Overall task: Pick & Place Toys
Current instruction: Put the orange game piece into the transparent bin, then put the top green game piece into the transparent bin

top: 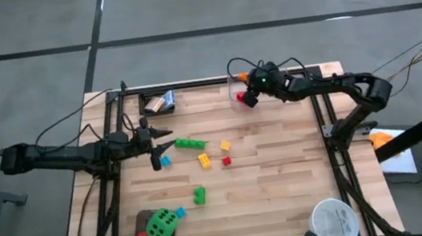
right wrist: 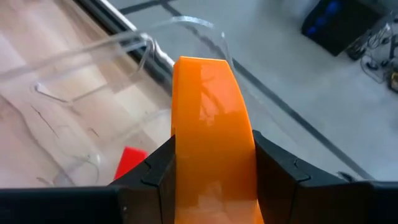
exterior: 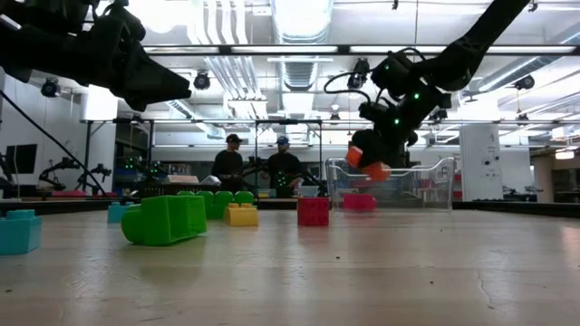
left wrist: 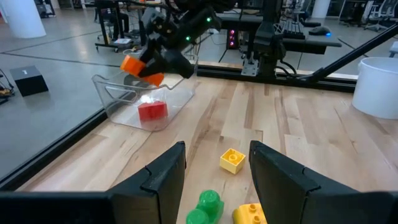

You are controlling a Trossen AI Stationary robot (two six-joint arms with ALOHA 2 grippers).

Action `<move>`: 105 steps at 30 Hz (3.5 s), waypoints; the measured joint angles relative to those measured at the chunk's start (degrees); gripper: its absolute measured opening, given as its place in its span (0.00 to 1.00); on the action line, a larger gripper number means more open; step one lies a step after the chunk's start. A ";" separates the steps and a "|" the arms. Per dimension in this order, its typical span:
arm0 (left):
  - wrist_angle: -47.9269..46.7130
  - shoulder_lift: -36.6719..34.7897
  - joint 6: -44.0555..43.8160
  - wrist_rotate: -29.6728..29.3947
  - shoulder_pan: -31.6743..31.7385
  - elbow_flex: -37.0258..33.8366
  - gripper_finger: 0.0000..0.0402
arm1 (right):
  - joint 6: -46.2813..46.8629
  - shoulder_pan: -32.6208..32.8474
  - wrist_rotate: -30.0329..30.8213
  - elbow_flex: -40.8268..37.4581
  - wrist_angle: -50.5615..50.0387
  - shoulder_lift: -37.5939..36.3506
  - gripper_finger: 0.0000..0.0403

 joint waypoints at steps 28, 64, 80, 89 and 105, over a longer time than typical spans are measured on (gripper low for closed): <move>-0.49 0.00 0.01 -0.01 0.00 0.00 0.44 | 5.68 23.69 -19.05 0.04 -0.41 -4.00 0.91; -0.62 0.00 0.47 -0.02 0.00 0.00 0.44 | 0.05 28.57 -14.48 52.23 -29.13 42.15 0.78; -0.70 0.00 0.60 -0.02 0.00 0.00 0.44 | -1.41 29.28 -14.12 51.58 -32.31 40.73 0.32; -1.08 0.00 0.59 -0.02 0.00 0.00 0.44 | -2.48 30.94 -14.14 51.52 -35.13 38.36 0.32; -1.95 -0.07 0.57 -0.02 0.00 0.00 0.44 | -2.42 35.91 -23.65 25.04 -0.18 22.48 0.32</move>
